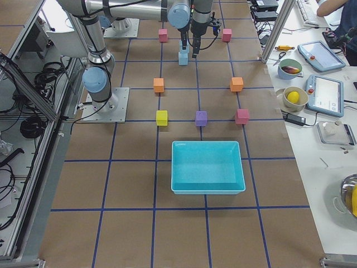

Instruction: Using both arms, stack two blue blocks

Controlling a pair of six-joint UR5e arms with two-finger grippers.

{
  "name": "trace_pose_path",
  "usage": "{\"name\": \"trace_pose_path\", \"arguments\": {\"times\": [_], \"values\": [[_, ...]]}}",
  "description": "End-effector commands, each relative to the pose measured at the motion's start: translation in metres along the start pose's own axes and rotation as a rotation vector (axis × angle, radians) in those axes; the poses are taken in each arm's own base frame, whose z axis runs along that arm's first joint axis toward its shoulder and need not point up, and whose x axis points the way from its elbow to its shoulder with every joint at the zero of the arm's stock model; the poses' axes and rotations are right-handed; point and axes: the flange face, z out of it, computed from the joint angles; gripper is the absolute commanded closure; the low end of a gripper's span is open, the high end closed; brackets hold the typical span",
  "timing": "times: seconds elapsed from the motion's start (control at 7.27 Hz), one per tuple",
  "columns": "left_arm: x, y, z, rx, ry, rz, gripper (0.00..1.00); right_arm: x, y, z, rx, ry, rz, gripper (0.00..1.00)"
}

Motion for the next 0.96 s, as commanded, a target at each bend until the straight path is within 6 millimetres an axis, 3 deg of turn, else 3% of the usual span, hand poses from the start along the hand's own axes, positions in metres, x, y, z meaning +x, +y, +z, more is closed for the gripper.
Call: {"name": "trace_pose_path", "arguments": {"times": [0.0, 0.14, 0.28, 0.55, 0.69, 0.83], "values": [[0.003, 0.003, 0.013, -0.023, -0.012, 0.0, 0.84, -0.007, 0.004, -0.03, 0.05, -0.067, 0.055, 0.0], [0.008, 0.004, 0.015, -0.017, -0.017, 0.009, 0.66, -0.007, 0.014, -0.042, 0.074, -0.076, 0.045, 0.0], [0.011, 0.005, 0.019, -0.024, -0.016, 0.011, 0.27, -0.006, 0.015, -0.044, 0.078, -0.075, 0.047, 0.0], [0.012, 0.007, 0.022, -0.031, -0.017, 0.015, 0.22, -0.004, 0.014, -0.043, 0.077, -0.063, 0.049, 0.0], [0.012, 0.006, 0.017, -0.017, -0.016, 0.024, 0.15, -0.002, 0.014, -0.041, 0.074, -0.055, 0.049, 0.0], [0.009, 0.006, -0.002, 0.014, -0.007, 0.036, 0.05, -0.002, 0.014, -0.042, 0.076, -0.055, 0.051, 0.0]]}}
